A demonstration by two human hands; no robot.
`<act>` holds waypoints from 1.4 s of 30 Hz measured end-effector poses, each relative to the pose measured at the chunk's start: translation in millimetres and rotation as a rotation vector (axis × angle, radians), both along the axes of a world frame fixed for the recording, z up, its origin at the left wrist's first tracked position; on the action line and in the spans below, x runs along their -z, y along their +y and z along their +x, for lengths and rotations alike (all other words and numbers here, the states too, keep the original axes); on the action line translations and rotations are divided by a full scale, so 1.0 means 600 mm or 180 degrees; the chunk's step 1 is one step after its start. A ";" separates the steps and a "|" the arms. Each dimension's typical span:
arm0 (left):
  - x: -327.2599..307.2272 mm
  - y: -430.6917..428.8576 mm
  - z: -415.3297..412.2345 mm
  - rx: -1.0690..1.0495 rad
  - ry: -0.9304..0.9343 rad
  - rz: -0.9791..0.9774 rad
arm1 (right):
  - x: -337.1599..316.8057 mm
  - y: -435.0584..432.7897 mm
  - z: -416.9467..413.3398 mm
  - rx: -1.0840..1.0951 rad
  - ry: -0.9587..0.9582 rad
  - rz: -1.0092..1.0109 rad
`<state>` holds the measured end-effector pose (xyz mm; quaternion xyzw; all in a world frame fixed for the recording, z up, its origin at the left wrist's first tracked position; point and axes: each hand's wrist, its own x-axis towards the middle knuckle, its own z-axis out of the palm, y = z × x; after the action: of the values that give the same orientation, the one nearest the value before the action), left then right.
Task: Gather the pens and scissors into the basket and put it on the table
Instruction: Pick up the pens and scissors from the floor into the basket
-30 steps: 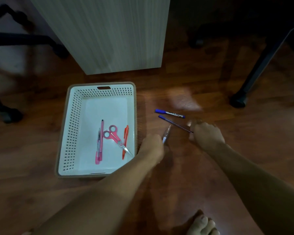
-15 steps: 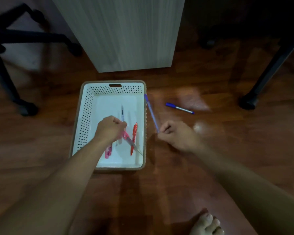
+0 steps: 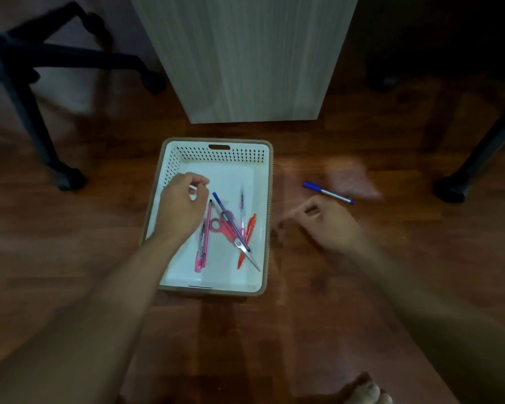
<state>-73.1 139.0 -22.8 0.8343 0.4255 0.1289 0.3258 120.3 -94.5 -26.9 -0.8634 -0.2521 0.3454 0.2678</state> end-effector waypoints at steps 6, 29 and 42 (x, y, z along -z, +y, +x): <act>0.009 0.034 -0.036 -0.1030 0.0592 0.0299 | 0.065 -0.022 0.083 -0.0014 -0.1056 -0.0407; 0.061 -0.083 -0.074 -0.0911 0.1101 -0.0016 | -0.053 0.040 0.019 0.1349 -0.0182 0.0840; 0.050 -0.093 -0.070 -0.0869 0.0941 -0.0056 | 0.034 0.041 -0.162 -0.0095 -0.0096 0.0465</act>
<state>-115.4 83.4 -52.9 0.7759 0.5790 0.0443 0.2466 23.0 -69.7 -47.3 -0.8428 -0.2935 0.3170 0.3211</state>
